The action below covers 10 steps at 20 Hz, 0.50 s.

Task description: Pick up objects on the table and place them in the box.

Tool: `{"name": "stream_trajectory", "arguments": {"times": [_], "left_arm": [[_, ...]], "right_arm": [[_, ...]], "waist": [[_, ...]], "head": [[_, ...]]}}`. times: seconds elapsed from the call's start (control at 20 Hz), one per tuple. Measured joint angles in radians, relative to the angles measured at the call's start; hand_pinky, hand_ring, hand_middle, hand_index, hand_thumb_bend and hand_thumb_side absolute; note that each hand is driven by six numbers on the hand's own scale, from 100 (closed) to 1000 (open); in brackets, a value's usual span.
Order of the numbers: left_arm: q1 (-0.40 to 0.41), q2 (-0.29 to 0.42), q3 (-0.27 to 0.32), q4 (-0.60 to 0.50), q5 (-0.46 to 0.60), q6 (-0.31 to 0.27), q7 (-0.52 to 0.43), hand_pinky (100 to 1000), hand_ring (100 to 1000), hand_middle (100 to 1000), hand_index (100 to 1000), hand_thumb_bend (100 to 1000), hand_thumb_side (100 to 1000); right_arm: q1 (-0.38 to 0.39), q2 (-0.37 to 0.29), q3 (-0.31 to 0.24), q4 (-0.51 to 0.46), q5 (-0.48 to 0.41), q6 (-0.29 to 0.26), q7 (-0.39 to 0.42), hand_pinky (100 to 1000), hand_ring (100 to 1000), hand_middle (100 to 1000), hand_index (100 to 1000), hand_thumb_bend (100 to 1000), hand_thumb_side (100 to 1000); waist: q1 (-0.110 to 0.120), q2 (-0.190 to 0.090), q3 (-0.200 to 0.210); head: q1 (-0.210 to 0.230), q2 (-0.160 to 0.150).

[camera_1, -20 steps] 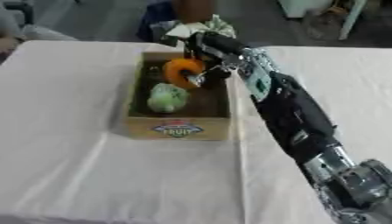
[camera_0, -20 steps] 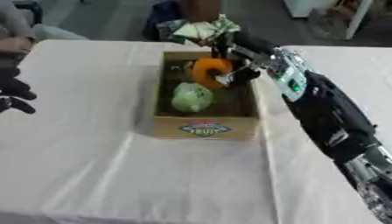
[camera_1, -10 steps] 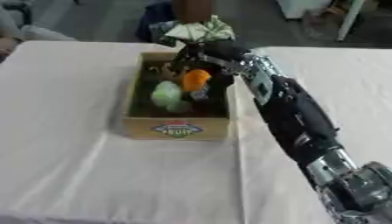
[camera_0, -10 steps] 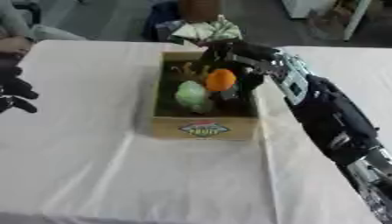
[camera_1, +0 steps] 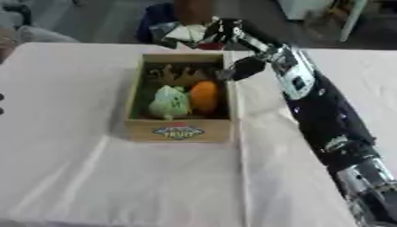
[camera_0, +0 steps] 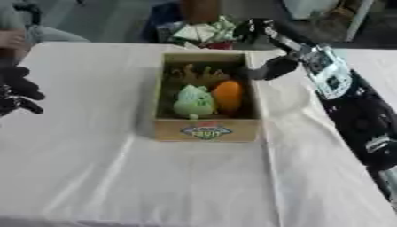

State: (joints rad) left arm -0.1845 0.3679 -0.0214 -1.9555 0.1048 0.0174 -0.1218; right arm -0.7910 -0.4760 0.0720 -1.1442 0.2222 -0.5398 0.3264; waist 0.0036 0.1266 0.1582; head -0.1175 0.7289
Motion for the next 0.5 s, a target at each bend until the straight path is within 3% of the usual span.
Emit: {"name": "stream_trajectory", "arguments": {"times": [0.25, 0.5], "left_arm": [[0.007, -0.009, 0.007, 0.008, -0.005, 0.000, 0.014, 518, 611, 564, 756, 100, 801], [0.014, -0.020, 0.012, 0.013, -0.010, -0.001, 0.022, 515, 612, 564, 755, 100, 810]], "right_arm": [[0.156, -0.040, -0.047, -0.246, -0.296, 0.145, 0.019, 625, 665, 756, 756, 448, 371], [0.296, -0.035, -0.108, -0.430, -0.422, 0.256, 0.016, 617, 650, 746, 746, 423, 390]], "waist": [[0.006, 0.015, -0.023], [0.013, 0.027, -0.047]], "head": [[0.018, -0.001], [0.028, 0.000]]}}
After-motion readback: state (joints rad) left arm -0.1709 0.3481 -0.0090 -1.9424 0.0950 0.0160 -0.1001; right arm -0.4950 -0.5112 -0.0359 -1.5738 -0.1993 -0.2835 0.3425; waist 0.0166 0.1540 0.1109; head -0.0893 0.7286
